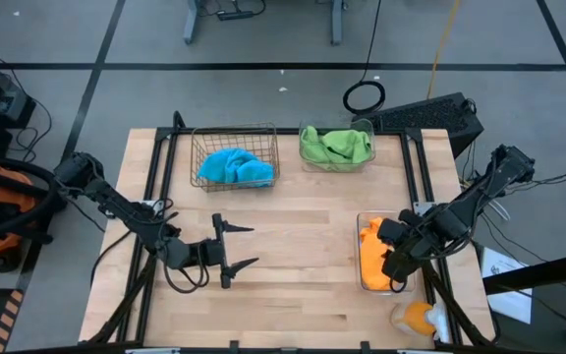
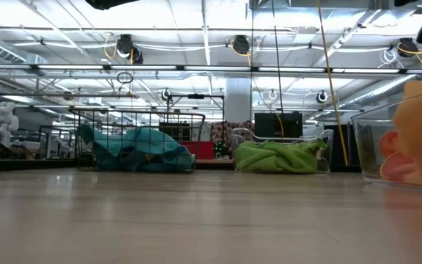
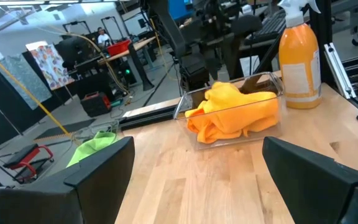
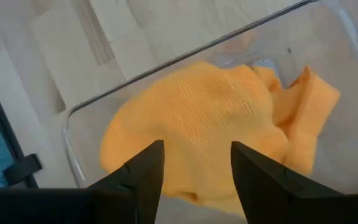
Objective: Sort microfiber towel by color & place in baskets
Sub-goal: Return to Home Position
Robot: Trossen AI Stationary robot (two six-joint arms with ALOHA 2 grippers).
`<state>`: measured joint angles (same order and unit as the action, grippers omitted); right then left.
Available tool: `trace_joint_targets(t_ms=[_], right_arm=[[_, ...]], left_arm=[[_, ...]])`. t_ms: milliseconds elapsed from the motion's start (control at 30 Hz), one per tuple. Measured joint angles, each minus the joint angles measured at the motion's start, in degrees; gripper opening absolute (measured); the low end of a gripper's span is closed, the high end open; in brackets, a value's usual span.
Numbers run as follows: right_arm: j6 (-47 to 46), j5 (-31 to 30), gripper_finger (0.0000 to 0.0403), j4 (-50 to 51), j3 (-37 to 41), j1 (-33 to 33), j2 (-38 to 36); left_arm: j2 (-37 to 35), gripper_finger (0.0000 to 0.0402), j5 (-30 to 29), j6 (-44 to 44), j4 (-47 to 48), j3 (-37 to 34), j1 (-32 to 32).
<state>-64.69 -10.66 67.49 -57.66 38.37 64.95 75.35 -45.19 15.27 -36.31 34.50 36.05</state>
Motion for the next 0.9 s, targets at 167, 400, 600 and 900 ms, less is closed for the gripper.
trace_joint_targets(t_ms=[167,400,600,900], right_arm=[[2.0,0.72,0.0156,0.87,-1.02,0.2,0.04],[9.67,1.7,0.0048,-9.71,2.69,1.8,2.9],[9.14,-1.31,0.0015,-12.44,9.5,1.56,5.68],[7.53,-1.54,0.0002,-22.4,21.58,-1.64,6.12]], left_arm=[[0.0,0.0361,0.0,0.0,-0.01,0.0,0.0],[0.0,0.0361,0.0,-0.02,-0.03,0.0,0.02],[0.0,0.0361,0.0,-0.02,-0.03,0.0,0.02],[0.0,0.0361,0.0,-0.06,-0.05,0.0,0.02]])
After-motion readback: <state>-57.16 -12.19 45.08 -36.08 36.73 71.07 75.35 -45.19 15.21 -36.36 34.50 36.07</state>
